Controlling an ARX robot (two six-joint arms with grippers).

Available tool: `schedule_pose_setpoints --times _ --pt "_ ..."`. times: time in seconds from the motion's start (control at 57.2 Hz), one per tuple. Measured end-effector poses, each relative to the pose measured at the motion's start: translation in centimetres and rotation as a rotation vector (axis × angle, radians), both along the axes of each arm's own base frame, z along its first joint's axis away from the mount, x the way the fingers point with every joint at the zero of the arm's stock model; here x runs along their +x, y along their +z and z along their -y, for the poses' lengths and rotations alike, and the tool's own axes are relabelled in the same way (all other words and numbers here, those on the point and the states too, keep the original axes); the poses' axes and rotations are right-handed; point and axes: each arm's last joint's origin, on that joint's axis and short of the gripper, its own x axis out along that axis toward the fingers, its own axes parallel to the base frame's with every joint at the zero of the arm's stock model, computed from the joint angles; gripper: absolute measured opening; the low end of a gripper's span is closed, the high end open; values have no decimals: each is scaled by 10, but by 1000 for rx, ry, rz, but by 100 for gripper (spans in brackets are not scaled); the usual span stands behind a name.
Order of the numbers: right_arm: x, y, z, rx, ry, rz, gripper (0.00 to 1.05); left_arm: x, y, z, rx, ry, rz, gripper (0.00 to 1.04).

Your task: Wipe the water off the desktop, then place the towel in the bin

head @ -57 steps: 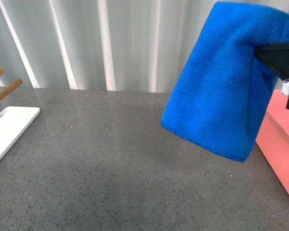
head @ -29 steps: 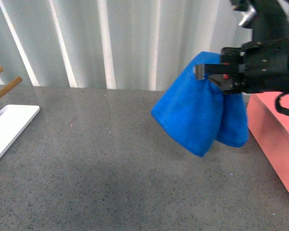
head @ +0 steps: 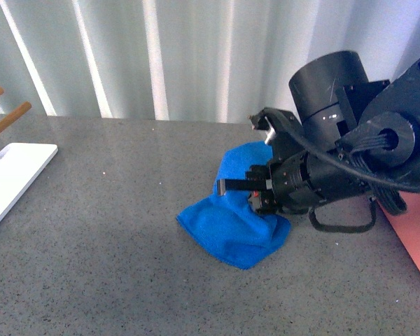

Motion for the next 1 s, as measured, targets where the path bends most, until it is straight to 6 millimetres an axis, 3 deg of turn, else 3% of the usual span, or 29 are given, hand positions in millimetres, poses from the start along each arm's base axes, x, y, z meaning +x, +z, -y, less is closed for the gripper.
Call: schedule_pose_setpoints --times 0.157,0.42,0.577,0.805,0.997 --pt "-6 -12 8 -23 -21 -44 3 0 0 0 0 0 0 98" --pt "3 -18 43 -82 -107 -54 3 0 0 0 0 0 0 98" --pt "28 -25 61 -147 -139 -45 3 0 0 0 0 0 0 98" --pt "67 -27 59 -154 -118 54 3 0 0 0 0 0 0 98" --pt "95 -25 38 -103 -25 142 3 0 0 0 0 0 0 98"
